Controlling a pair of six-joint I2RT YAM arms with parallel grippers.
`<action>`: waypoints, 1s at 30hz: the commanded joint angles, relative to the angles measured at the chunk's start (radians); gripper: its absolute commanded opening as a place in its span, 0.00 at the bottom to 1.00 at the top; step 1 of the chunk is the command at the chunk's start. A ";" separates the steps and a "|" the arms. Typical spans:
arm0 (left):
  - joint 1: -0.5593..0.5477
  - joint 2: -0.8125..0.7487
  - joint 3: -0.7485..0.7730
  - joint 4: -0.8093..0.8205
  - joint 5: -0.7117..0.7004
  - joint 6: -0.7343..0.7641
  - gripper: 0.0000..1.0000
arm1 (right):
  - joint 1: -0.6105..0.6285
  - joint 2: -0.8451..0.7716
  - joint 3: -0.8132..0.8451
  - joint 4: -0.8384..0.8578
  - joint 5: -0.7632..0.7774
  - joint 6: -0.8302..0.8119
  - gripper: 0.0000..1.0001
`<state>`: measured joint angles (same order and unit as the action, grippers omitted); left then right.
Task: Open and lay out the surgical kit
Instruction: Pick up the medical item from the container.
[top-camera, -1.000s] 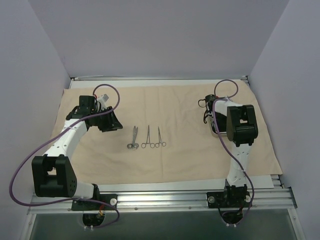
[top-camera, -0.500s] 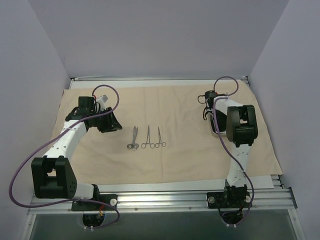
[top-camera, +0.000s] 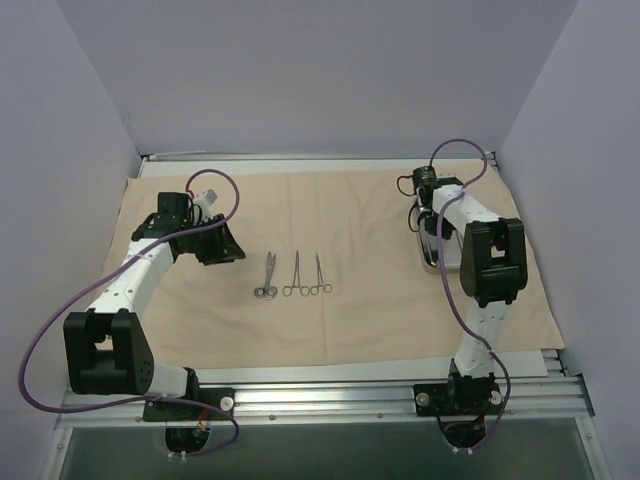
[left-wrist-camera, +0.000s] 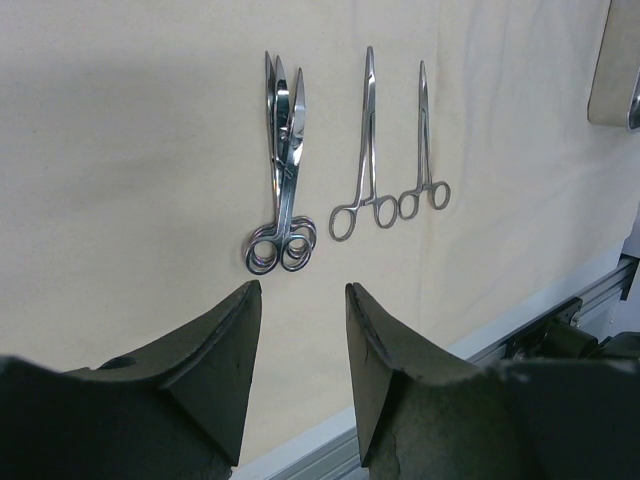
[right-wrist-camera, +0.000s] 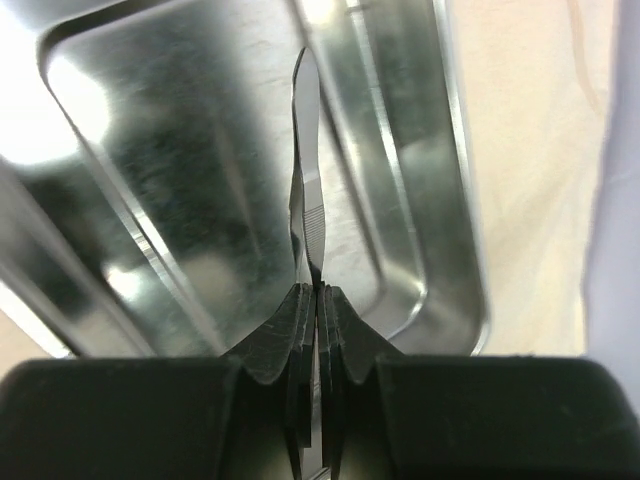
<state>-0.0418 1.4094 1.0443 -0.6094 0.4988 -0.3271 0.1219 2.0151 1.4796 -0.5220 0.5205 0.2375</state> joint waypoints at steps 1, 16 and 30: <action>0.006 0.014 0.042 0.004 0.041 0.030 0.48 | -0.008 -0.088 -0.002 -0.018 -0.162 0.010 0.00; -0.033 0.026 -0.023 0.149 0.340 -0.075 0.51 | 0.071 -0.371 -0.015 -0.024 -0.868 -0.086 0.00; -0.112 0.072 -0.127 0.870 0.655 -0.578 0.58 | 0.380 -0.312 -0.090 0.060 -1.418 -0.141 0.00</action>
<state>-0.1429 1.4723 0.9459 -0.0410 1.0466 -0.7296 0.4931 1.6993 1.4014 -0.4595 -0.7738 0.1341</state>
